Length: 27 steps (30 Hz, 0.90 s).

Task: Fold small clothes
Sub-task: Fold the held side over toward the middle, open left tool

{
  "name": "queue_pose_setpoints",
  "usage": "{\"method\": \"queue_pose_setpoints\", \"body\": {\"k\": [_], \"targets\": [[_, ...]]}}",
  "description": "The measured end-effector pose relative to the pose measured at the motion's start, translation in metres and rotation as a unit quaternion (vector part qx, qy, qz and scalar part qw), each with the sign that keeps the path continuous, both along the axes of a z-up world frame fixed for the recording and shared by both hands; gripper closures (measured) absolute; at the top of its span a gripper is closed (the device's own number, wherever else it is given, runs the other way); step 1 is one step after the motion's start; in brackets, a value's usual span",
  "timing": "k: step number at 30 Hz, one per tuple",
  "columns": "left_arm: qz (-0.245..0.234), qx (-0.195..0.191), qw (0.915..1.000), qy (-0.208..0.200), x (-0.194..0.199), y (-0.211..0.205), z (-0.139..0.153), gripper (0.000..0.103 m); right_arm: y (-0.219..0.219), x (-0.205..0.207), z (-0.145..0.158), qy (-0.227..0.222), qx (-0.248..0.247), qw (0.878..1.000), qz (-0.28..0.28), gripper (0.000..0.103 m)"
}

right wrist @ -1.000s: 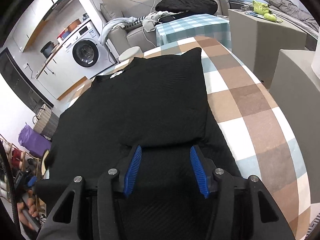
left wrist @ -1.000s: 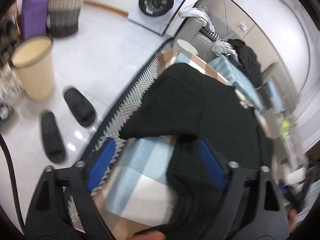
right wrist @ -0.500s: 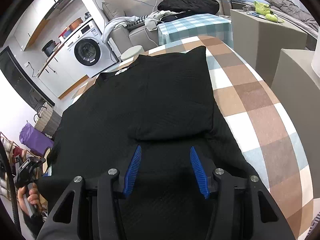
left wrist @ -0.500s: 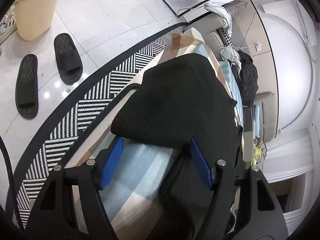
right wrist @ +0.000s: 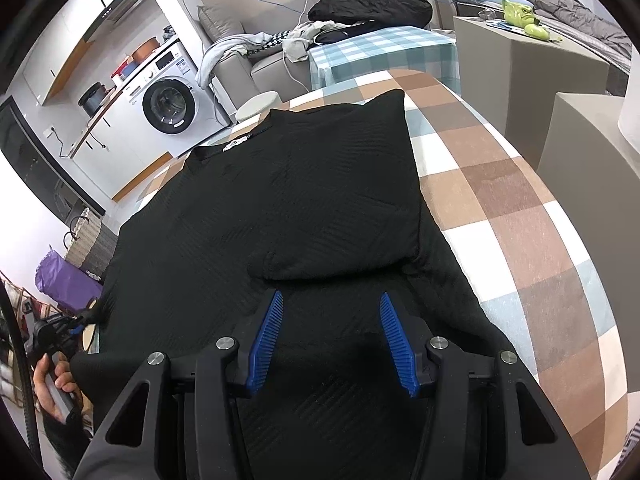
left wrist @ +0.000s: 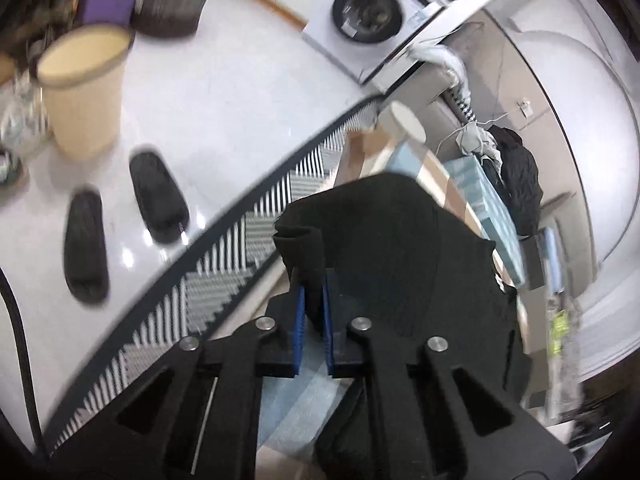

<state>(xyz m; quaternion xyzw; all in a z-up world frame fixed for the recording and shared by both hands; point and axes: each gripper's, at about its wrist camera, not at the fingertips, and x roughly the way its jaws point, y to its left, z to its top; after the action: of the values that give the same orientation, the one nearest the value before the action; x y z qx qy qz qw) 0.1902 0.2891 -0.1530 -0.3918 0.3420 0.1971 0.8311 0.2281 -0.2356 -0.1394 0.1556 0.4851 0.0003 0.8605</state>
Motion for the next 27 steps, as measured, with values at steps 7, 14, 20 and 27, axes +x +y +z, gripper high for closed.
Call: {"method": "queue_pose_setpoints", "body": {"k": [7,14,20,27], "targets": [[-0.097,0.166,0.9790,-0.067,0.043,-0.089,0.090,0.099,-0.010,-0.008,0.005,-0.011,0.009,1.000,-0.009,0.051],[-0.349,0.115,0.9258,-0.088,0.079,-0.212,0.087,0.049,-0.022,-0.016,0.010,-0.015,0.007,1.000,-0.020,0.051],[-0.316,0.114,0.9407,-0.047,0.073,-0.204,0.058,0.040,-0.027,-0.019,0.006,-0.009,0.012,1.000,-0.021,0.051],[-0.263,0.138,0.9548,-0.004,0.041,-0.159,0.031,0.040,-0.028,-0.019,0.003,-0.008,0.014,1.000,-0.009,0.051]]}}
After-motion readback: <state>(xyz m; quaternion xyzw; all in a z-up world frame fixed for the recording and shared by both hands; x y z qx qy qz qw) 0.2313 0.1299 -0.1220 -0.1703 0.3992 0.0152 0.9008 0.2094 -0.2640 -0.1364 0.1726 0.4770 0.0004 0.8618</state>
